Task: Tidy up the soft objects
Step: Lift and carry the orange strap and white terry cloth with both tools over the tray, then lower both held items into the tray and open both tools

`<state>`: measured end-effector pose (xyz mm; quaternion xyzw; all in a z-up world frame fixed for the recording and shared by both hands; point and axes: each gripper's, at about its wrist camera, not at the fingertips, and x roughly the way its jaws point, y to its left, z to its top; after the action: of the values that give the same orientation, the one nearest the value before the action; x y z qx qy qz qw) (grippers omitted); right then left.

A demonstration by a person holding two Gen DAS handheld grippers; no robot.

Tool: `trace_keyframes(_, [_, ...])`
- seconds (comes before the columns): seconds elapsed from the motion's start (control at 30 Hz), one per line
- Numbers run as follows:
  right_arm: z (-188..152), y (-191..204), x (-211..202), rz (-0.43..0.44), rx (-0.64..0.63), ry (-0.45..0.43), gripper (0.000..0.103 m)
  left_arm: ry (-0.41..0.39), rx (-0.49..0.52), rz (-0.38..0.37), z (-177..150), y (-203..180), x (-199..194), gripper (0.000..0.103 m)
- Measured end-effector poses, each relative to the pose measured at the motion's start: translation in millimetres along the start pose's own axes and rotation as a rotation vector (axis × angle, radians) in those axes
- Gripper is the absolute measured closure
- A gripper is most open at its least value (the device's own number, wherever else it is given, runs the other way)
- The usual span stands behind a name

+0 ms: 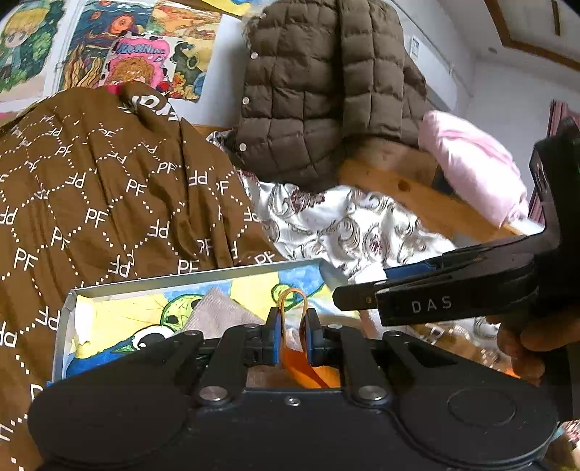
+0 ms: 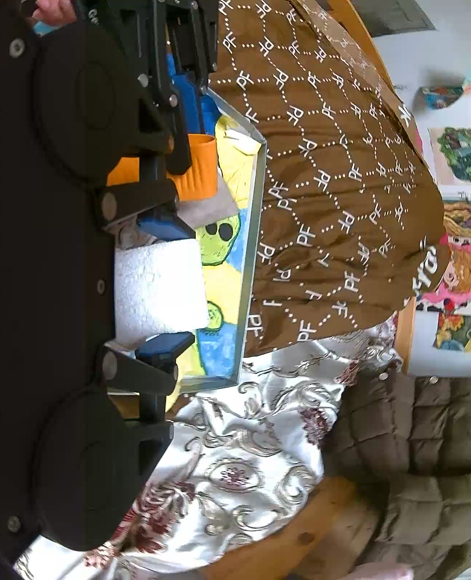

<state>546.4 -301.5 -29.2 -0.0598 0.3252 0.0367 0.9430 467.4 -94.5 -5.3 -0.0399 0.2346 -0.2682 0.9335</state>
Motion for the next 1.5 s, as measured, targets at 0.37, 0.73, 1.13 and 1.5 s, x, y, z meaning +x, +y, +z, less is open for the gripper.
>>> trace_keyframes(0.37, [-41, -23, 57, -0.017, 0.1, 0.055, 0.058, 0.085, 0.178, 0.104, -15, -16, 21, 0.09])
trace_keyframes(0.73, [-65, -34, 88, -0.03, 0.134, 0.099, 0.058, 0.11, 0.274, 0.16, -27, -24, 29, 0.09])
trace_keyframes(1.13, [-63, -37, 84, -0.018, 0.13, 0.13, 0.055, 0.126, 0.297, 0.202, -29, -29, 27, 0.081])
trace_keyframes(1.5, [-59, -36, 64, -0.019, 0.109, 0.088, 0.027, 0.127, 0.345, 0.212, -28, -37, 17, 0.063])
